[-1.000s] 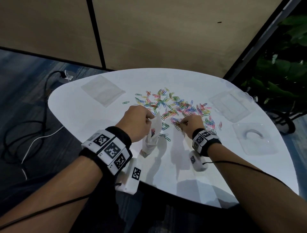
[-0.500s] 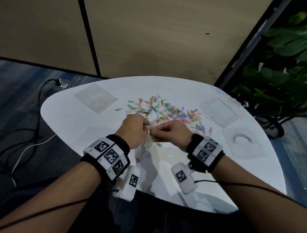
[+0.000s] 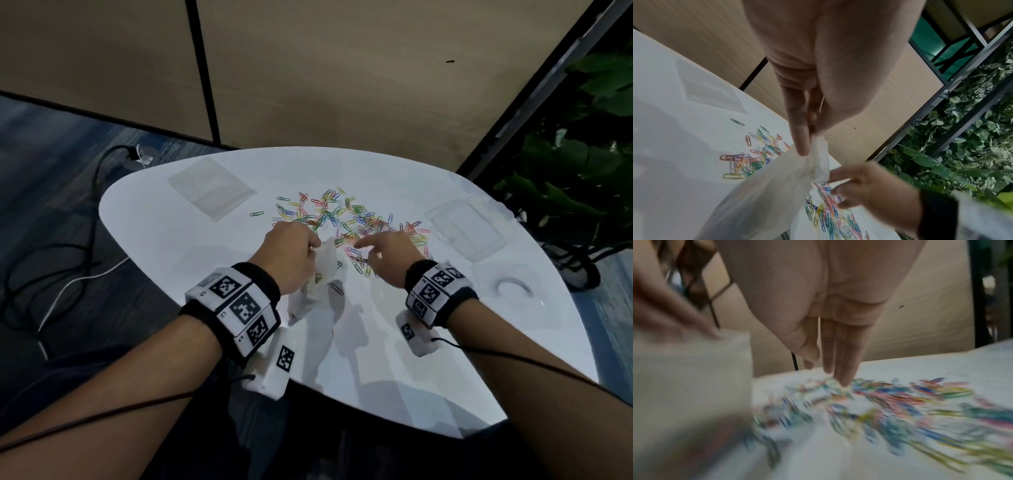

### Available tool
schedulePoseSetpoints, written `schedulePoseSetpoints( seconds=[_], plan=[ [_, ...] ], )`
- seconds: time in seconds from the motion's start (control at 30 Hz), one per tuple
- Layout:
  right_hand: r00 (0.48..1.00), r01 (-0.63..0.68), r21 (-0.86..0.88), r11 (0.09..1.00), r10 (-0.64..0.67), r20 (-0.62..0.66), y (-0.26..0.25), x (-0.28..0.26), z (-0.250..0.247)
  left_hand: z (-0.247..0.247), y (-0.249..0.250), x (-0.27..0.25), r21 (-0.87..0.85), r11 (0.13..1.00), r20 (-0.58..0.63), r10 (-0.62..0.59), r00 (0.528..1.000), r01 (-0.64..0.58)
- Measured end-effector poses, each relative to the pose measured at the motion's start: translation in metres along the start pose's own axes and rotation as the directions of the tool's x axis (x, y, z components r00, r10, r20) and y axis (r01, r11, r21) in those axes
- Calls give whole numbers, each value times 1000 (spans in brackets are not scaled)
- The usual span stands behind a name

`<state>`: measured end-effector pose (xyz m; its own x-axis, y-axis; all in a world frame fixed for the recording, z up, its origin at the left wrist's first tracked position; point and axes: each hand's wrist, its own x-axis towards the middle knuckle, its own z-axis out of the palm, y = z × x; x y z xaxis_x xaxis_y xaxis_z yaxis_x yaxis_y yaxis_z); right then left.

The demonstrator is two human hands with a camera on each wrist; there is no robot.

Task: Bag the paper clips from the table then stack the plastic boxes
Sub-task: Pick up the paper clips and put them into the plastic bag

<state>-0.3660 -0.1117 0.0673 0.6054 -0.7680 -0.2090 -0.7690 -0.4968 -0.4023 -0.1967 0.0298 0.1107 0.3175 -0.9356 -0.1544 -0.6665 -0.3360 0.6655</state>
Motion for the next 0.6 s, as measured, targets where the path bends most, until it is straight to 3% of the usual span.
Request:
schedulePoseSetpoints(
  seconds=[0.13, 0.23, 0.33, 0.47, 0.6],
  plan=[
    [960, 208, -402, 892, -106, 261, 30, 10, 53, -3, -6, 2, 26, 1000, 6, -7, 1000, 7],
    [973, 190, -558, 807, -79, 218, 45, 13, 74, -6, -8, 2, 5, 1000, 17, -13, 1000, 13],
    [992, 61, -491, 869, 2, 126, 60, 17, 71, -8, -9, 2, -18, 1000, 24, -13, 1000, 13],
    [997, 51, -438, 898, -72, -31, 64, 19, 64, -7, -6, 1, -4, 1000, 34, -18, 999, 19],
    [995, -85, -325, 942, 61, -82, 60, 20, 55, -7, -1, -1, 39, 999, 50, -15, 999, 13]
  ],
)
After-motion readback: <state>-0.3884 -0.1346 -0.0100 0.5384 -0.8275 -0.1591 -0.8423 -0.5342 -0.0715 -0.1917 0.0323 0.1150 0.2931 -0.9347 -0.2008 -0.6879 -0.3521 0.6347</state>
